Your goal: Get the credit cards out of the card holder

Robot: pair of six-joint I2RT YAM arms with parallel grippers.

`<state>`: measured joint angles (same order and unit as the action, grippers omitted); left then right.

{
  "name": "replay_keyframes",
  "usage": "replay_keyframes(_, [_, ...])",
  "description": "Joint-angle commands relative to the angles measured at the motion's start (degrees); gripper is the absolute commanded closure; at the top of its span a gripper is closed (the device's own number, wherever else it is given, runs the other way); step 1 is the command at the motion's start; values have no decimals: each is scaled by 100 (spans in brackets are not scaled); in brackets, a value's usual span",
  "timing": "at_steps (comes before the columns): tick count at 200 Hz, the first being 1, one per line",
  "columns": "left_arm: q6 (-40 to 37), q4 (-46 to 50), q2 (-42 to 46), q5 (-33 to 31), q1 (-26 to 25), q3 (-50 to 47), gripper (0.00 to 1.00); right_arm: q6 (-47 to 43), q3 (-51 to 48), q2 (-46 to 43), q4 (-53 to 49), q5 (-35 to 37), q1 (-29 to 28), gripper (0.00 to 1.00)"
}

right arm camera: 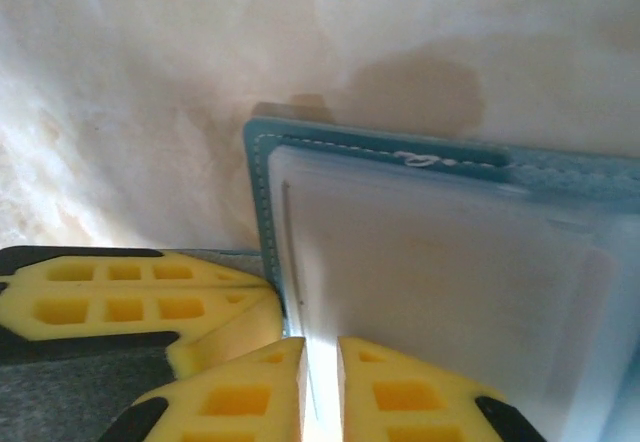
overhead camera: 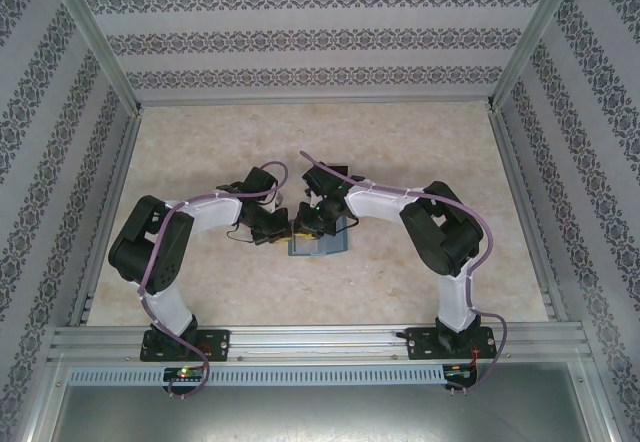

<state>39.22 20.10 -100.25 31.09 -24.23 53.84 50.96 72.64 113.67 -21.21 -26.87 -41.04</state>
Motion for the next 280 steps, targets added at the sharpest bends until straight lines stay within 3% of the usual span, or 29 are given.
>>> replay_keyframes(1, [-136,210,-118,-3,67,-93,96,-2,-45,59,-289,218,-45,78])
replay_keyframes(157, [-170,196,-99,29,64,-113,96,-717,1047,68,-2780,2196,-247,45])
replay_keyframes(280, [-202,285,-100,-8,76,-34,96,-867,858,-41,-3271,2898,-50,43])
